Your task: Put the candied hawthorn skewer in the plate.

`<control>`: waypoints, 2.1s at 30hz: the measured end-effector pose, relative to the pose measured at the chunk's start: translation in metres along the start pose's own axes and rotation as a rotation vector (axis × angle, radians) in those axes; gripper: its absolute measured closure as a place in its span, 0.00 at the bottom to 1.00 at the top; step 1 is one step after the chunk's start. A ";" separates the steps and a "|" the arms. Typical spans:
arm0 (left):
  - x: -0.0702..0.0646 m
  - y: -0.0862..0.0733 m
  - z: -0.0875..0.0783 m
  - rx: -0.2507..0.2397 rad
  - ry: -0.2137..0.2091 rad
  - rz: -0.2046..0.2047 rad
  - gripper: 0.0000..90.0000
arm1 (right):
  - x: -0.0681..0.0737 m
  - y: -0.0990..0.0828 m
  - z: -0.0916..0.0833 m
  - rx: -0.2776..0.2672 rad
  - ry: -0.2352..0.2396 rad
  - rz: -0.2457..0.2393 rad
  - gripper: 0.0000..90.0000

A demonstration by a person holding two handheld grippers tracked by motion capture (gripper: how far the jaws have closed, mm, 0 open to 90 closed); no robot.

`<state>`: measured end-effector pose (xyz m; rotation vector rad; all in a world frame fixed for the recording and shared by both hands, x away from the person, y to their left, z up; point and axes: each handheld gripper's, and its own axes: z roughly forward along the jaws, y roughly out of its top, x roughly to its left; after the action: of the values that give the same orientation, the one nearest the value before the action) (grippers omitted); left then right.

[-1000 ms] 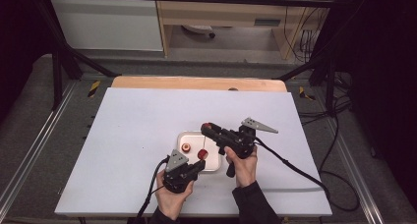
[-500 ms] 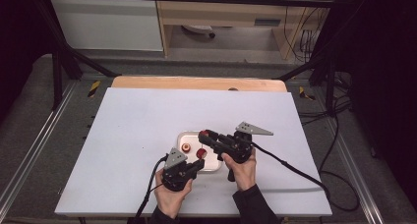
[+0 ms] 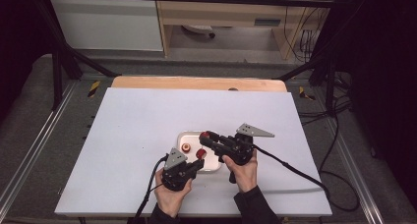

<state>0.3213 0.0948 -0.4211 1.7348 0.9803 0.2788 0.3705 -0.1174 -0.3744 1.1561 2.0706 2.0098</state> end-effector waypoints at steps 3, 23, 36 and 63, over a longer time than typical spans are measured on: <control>0.000 0.007 -0.003 0.015 0.021 0.015 0.99 | -0.001 -0.012 0.007 0.055 0.023 0.012 0.69; 0.024 -0.003 -0.023 0.046 0.065 0.060 0.99 | -0.019 -0.001 -0.007 0.212 -0.129 -0.186 0.11; 0.046 -0.011 -0.043 0.053 0.080 0.059 0.99 | -0.033 -0.003 -0.015 0.385 -0.188 -0.276 0.05; 0.071 -0.019 -0.070 0.067 0.090 0.047 0.99 | -0.020 0.008 0.066 0.630 -0.217 -0.359 0.07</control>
<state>0.3144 0.1954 -0.4291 1.8217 1.0244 0.3605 0.4221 -0.0730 -0.3871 0.9012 2.6285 1.0543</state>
